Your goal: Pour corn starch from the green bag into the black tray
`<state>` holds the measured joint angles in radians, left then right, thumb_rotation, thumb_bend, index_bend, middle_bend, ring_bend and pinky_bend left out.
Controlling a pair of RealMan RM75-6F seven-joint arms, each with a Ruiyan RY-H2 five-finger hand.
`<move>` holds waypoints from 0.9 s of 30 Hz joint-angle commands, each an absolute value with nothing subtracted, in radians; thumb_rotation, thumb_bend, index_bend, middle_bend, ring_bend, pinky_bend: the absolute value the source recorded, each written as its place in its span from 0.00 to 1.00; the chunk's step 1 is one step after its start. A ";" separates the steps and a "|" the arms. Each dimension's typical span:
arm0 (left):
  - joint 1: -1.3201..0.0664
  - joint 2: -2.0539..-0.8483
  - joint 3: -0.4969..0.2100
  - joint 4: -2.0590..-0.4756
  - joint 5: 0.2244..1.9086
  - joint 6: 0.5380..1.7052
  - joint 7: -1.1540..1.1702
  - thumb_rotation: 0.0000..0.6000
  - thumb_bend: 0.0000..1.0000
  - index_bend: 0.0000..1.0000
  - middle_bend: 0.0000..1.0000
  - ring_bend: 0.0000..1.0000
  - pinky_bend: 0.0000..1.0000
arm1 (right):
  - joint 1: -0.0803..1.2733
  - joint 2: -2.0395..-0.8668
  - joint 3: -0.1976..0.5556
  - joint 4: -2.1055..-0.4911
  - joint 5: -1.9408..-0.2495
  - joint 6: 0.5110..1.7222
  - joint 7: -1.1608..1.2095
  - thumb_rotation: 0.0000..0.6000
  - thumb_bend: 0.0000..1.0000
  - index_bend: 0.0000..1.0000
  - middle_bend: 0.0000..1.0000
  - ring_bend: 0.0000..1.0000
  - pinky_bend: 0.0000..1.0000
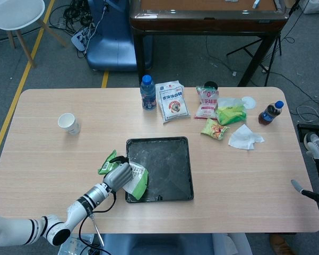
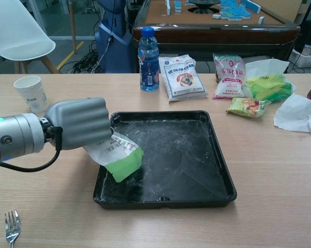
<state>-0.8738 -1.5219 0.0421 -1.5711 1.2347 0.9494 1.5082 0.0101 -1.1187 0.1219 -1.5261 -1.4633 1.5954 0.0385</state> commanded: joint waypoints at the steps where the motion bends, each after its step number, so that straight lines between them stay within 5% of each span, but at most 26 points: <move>1: -0.849 -1.529 0.027 -1.550 1.273 0.986 1.337 1.00 0.52 0.44 0.54 0.49 0.68 | 0.008 -1.118 0.123 -1.526 -1.461 1.597 0.038 1.00 0.05 0.10 0.27 0.03 0.07; 27: -0.643 -1.581 -0.015 -1.273 1.421 1.180 0.274 1.00 0.51 0.44 0.54 0.49 0.68 | 0.008 -1.107 0.126 -1.566 -1.458 1.594 0.003 1.00 0.05 0.10 0.27 0.03 0.07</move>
<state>-0.6784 -1.5590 -0.0017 -1.3208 1.4219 1.1559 0.3660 0.0075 -1.1068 0.1263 -1.5656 -1.4576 1.5942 0.0032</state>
